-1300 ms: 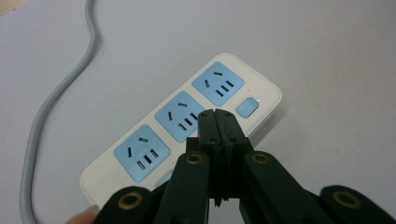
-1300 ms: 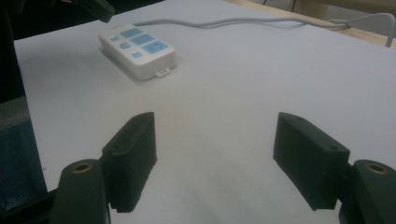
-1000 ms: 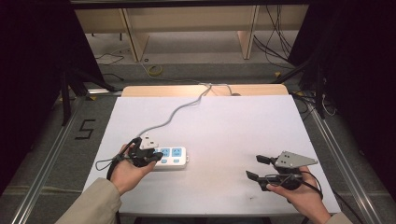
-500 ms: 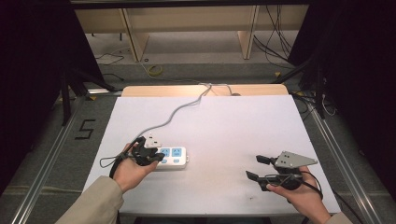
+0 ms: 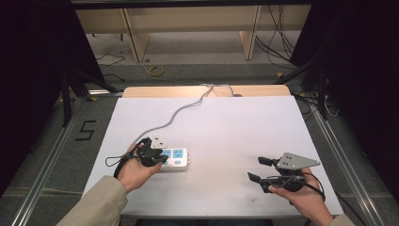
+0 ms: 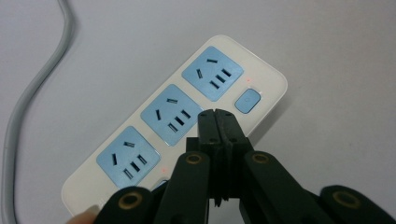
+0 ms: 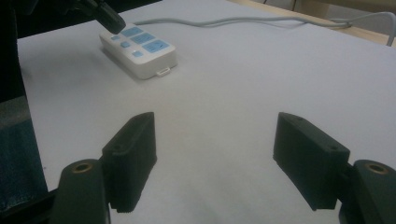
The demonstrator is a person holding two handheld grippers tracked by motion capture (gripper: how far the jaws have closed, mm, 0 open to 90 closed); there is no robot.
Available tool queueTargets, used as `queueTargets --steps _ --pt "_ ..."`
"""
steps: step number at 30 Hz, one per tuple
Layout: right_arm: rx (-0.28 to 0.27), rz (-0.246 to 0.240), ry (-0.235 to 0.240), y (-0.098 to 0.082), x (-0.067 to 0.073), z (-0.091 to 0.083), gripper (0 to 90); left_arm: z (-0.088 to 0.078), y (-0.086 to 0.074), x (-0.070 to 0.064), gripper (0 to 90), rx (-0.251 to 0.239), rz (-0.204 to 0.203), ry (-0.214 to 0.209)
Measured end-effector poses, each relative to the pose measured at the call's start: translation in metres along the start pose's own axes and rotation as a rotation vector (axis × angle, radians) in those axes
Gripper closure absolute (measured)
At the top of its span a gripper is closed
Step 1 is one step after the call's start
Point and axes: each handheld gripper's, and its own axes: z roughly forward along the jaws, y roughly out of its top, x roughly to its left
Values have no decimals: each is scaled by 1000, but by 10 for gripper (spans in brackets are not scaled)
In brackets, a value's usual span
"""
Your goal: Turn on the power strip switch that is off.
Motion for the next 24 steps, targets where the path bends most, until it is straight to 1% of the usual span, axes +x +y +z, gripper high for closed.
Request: queueTargets --steps 9,10,24 --pt "1 1 0 0 0 0 303 6 3 -2 900 36 16 -8" --pt "1 0 1 0 0 0 303 6 3 -2 900 36 12 -9" --pt "1 0 1 0 0 0 303 11 5 -1 900 67 25 -10"
